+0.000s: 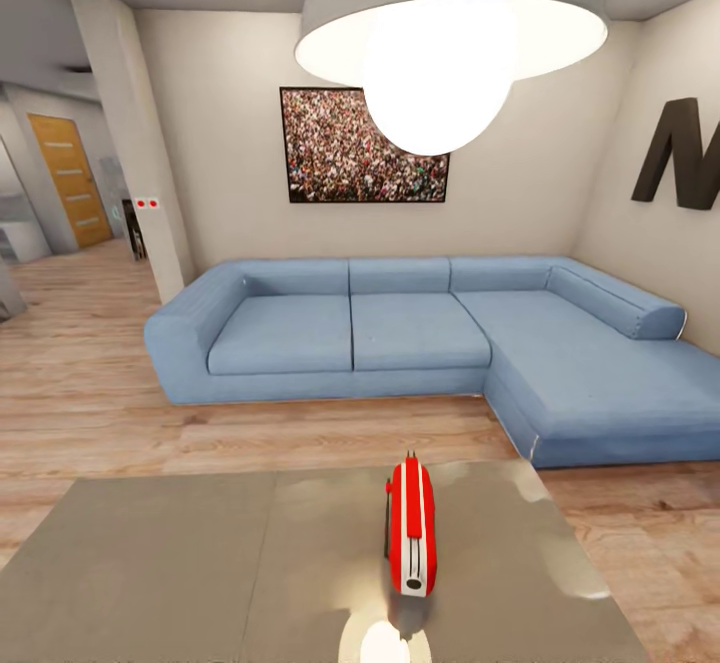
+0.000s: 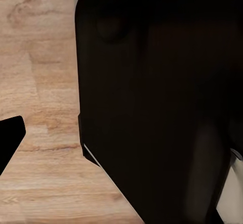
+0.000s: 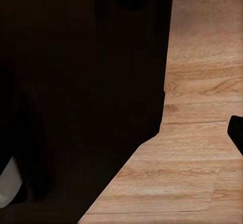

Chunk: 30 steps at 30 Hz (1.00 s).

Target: Turn on the radio receiver that's on the table in the living room.

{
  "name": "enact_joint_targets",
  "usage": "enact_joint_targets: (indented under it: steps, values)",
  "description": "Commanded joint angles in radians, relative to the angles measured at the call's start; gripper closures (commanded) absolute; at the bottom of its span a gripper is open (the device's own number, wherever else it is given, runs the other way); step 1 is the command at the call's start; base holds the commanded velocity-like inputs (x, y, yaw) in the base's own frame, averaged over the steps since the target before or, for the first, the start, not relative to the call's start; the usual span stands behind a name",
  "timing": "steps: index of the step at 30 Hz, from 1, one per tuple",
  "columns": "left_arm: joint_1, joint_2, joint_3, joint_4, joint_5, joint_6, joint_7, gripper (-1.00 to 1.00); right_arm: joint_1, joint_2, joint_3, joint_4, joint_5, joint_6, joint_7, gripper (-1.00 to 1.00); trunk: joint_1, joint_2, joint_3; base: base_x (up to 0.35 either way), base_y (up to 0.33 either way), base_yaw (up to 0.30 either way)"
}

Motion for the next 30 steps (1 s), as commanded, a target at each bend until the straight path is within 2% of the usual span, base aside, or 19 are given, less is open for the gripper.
enact_joint_targets:
  steps: [1,27,30]
  values:
    - [0.0,0.0,0.0,0.0,0.0,0.0,0.0,-1.0,0.0,0.0,0.0,0.0,0.0,0.0,0.0,-1.0,0.0,0.0,-0.002,0.0,0.0,0.0]
    - [0.0,-0.004,-0.001,-0.002,-0.004,-0.002,0.0,-1.0,0.0,0.0,0.0,0.0,-0.001,0.0,0.0,-1.0,0.0,0.0,-0.043,0.0,0.0,0.0]
    - [0.0,-0.005,-0.001,-0.002,-0.006,-0.001,0.0,-1.0,0.0,0.0,0.0,0.0,-0.001,0.0,0.0,-1.0,-0.012,0.021,-0.038,0.0,0.0,0.0]
